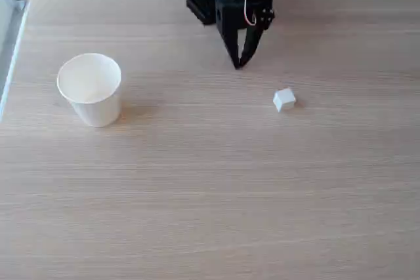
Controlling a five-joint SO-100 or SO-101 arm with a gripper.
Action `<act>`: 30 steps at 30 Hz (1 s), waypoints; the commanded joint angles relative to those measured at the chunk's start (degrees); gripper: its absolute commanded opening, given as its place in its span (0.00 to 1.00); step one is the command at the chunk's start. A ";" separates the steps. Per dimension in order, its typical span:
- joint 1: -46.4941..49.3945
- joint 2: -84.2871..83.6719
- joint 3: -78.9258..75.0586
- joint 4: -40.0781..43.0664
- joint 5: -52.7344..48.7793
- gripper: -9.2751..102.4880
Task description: Grasp a block and put it in the bin.
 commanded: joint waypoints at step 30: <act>1.93 -10.28 -2.11 -12.04 -8.09 0.08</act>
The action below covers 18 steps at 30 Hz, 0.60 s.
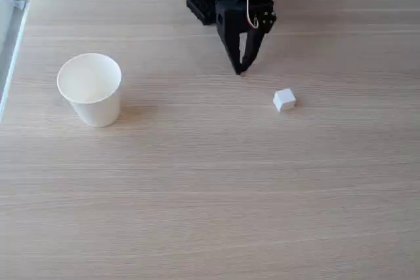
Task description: Grasp a block and put it in the bin.
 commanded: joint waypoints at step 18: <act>-6.15 -28.83 -26.98 -1.23 7.03 0.08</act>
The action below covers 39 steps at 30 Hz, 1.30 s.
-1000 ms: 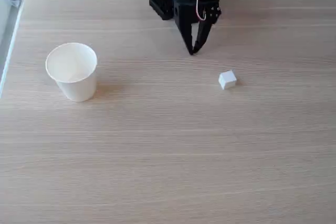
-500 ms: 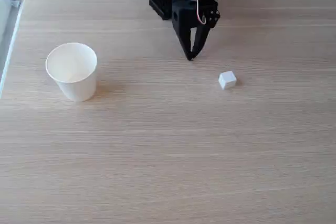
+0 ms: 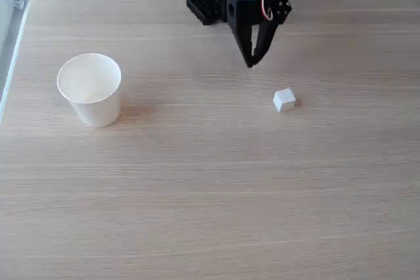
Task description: Grasp a block and put it in the bin.
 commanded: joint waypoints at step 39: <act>-3.78 -24.17 -12.48 -11.51 7.82 0.35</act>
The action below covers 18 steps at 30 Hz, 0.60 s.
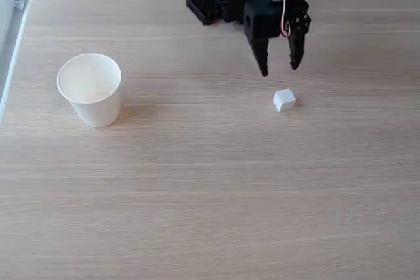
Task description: Grasp a block and put it in the bin.
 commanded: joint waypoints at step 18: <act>-0.70 -12.30 -5.71 -9.23 2.55 0.34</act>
